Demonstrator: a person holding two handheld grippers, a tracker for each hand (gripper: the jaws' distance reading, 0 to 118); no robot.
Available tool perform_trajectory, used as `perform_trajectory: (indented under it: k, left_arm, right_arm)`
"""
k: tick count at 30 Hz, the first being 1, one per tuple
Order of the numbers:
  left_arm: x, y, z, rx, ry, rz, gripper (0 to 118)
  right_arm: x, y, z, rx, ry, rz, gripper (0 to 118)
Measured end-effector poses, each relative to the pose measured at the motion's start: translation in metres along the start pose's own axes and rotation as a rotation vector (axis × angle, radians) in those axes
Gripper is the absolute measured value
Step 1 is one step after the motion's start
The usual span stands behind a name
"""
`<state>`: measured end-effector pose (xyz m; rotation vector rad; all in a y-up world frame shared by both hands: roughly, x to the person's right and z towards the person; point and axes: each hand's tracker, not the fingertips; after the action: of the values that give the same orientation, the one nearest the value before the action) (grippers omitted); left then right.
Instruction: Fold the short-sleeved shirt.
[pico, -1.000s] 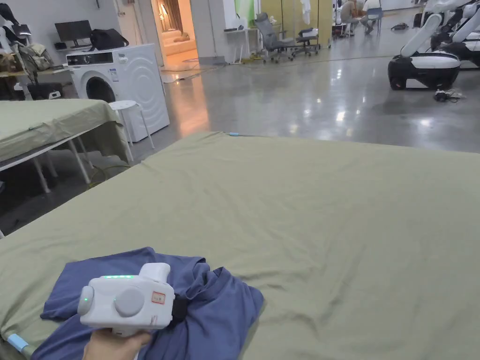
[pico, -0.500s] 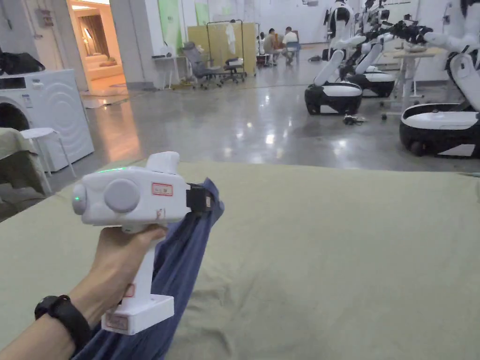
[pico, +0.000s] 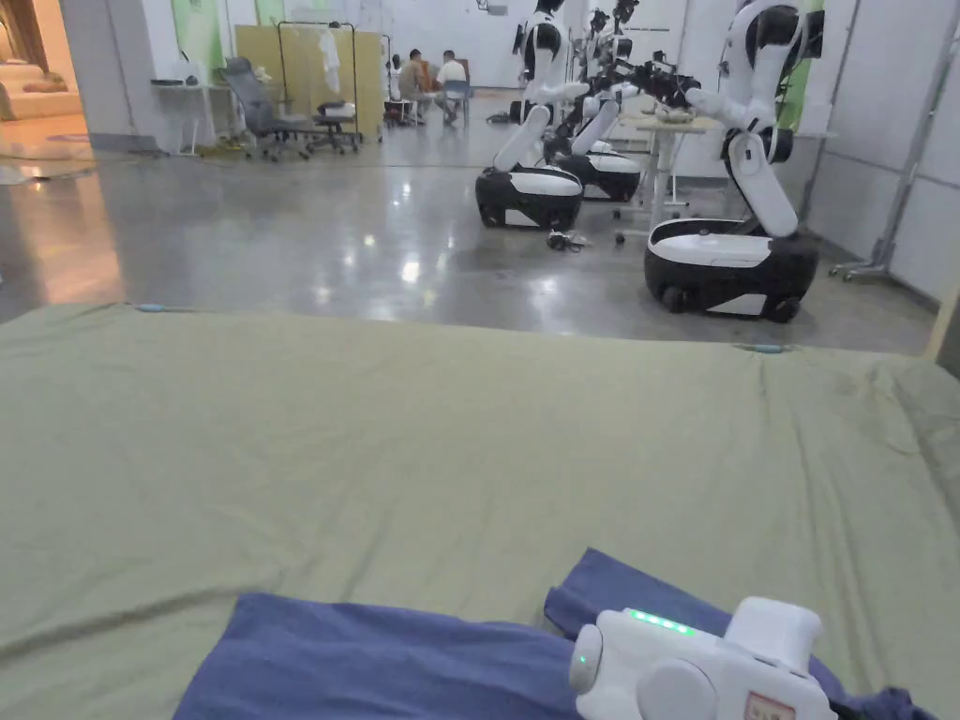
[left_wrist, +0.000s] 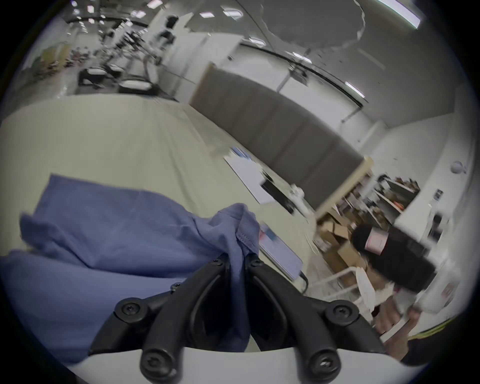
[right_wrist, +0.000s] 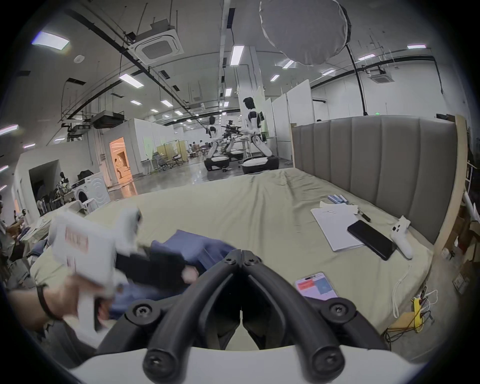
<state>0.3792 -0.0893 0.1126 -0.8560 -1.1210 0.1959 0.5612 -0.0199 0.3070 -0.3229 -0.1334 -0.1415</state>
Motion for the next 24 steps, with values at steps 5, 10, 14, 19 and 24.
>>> perform_trajectory:
  k: [5, 10, 14, 19, 24]
  left_arm:
    - [0.001, -0.022, 0.008, 0.08, 0.102, -0.066, 86]
    - [-0.004, -0.012, 0.122, 0.332, 0.223, -0.145, 86]
    - [0.004, -0.037, 0.23, 0.543, 0.51, -0.26, 86]
    - [0.012, -0.091, 0.317, 0.706, 0.827, -0.261, 86]
    - [0.017, -0.128, 0.352, 0.739, 0.98, -0.247, 63]
  right_arm:
    - [-0.004, -0.007, -0.003, -0.035, -0.002, 0.043, 0]
    - [-0.027, -0.009, -0.012, -0.035, 0.073, 0.056, 0]
    - [-0.055, -0.007, -0.018, 0.002, 0.147, 0.091, 0]
    - [-0.091, -0.001, -0.025, 0.034, 0.231, 0.136, 0]
    - [-0.114, 0.001, -0.029, 0.042, 0.23, 0.195, 0]
